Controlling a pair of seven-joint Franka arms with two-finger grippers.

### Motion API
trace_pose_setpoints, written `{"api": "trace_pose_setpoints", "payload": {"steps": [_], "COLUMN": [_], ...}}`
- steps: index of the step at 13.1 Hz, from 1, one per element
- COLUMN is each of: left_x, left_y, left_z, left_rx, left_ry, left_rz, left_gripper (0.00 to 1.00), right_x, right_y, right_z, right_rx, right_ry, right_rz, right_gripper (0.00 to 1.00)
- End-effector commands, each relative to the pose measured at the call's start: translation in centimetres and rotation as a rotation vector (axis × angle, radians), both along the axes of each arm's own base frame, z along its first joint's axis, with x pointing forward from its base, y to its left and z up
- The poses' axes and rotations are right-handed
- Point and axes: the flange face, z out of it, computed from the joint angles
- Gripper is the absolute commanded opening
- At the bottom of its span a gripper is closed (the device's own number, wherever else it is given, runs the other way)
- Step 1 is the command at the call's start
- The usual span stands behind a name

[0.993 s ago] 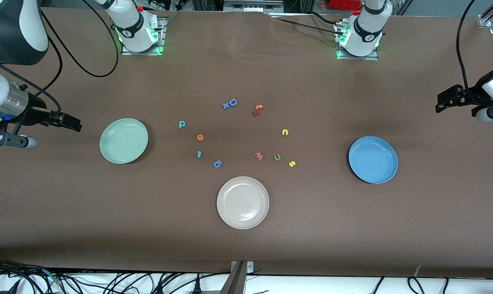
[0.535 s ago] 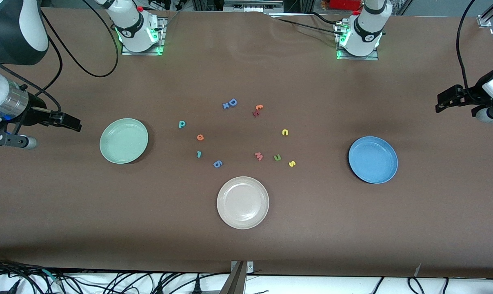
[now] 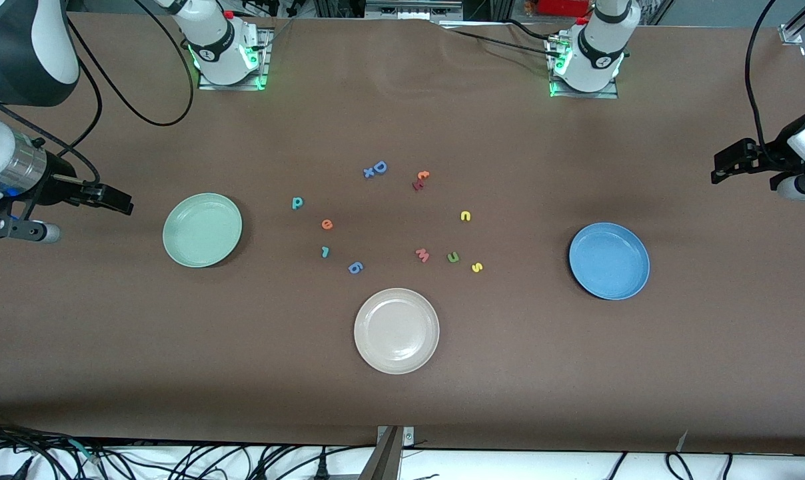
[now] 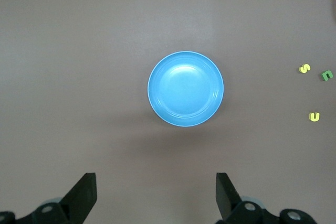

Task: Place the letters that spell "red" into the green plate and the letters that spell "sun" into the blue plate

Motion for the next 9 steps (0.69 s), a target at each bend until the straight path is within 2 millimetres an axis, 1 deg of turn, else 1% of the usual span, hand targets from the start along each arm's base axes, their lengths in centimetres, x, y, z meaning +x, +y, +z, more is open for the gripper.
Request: {"api": "trace_pose_setpoints", "payload": {"steps": [1, 9], "left_x": [-0.29, -0.29], "left_y": [0.08, 0.08], "left_z": [0.13, 0.12], "left_rx": [-0.034, -0.034], "left_ry": [0.005, 0.005], "left_rz": [-0.015, -0.015], "left_gripper": [1.0, 1.0], "right_x": [-0.4, -0.23], "right_y": [0.29, 0.44], "right_z": [0.13, -0.21], "right_rx": [0.011, 0.006], "right_ry": [0.022, 0.023], "right_rz": [-0.008, -0.003], "right_gripper": [1.0, 1.0]}}
